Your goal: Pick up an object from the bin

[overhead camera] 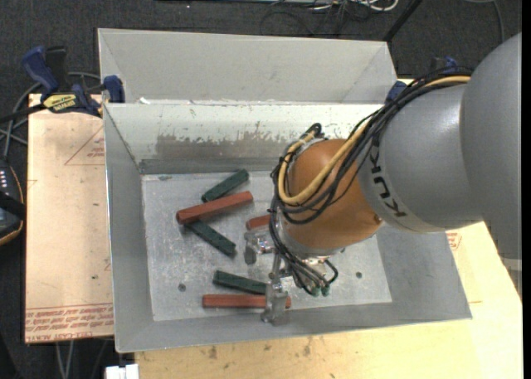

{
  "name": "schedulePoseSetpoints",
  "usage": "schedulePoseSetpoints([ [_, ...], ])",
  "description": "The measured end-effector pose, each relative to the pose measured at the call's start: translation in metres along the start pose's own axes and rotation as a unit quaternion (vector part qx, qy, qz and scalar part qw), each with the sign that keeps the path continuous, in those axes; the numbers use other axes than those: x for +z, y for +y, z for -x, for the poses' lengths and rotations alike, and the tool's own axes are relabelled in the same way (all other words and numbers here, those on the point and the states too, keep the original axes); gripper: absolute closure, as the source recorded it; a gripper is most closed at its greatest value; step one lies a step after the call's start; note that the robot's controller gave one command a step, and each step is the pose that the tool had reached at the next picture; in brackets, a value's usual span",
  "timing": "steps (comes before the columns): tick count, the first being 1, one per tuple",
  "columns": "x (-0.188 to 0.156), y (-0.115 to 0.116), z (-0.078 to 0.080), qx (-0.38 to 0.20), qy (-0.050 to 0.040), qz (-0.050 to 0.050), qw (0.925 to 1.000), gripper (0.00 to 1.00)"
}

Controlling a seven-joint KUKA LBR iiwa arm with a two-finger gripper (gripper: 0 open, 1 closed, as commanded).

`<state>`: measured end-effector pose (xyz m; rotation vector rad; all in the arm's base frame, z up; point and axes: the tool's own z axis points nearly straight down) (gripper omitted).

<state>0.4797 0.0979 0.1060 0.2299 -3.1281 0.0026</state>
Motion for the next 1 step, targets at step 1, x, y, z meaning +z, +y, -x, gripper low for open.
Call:
schedulePoseSetpoints([
  [1,0.0341,-0.0145,0.0024,0.082,-0.0097,0.002,0.9966,0.00],
])
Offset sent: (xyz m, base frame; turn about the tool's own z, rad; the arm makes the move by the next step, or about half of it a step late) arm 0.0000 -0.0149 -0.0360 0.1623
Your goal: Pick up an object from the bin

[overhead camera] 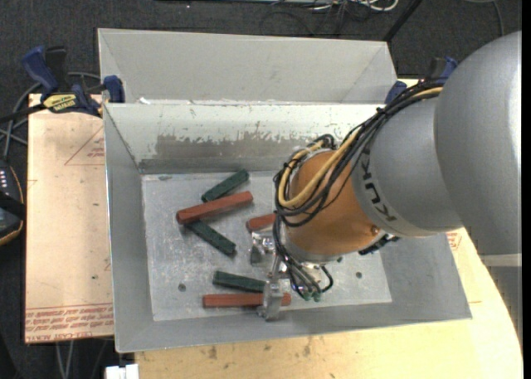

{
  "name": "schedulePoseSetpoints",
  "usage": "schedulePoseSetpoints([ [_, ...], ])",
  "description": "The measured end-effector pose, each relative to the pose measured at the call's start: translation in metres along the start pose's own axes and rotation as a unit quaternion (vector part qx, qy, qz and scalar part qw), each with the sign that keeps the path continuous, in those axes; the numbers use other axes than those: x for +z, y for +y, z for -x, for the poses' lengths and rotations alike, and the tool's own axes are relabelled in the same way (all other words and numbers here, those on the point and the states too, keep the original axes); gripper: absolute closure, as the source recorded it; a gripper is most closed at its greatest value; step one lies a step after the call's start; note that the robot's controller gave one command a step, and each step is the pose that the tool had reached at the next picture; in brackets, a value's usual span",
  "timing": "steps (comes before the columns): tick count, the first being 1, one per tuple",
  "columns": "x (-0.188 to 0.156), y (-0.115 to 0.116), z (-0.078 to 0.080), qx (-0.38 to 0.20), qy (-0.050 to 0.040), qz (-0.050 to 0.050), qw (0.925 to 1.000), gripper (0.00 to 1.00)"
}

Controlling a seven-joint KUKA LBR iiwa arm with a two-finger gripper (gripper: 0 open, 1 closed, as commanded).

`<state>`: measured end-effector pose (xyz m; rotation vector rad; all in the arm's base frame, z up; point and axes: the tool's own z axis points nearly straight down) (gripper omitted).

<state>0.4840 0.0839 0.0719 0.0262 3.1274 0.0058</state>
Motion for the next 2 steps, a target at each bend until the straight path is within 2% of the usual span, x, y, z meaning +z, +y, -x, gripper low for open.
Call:
schedulePoseSetpoints([
  [1,0.001,0.000,-0.002,0.000,0.0036,0.000,1.0000,1.00],
  [2,-0.191,0.027,0.013,-0.015,0.0015,0.000,0.9999,1.00],
])
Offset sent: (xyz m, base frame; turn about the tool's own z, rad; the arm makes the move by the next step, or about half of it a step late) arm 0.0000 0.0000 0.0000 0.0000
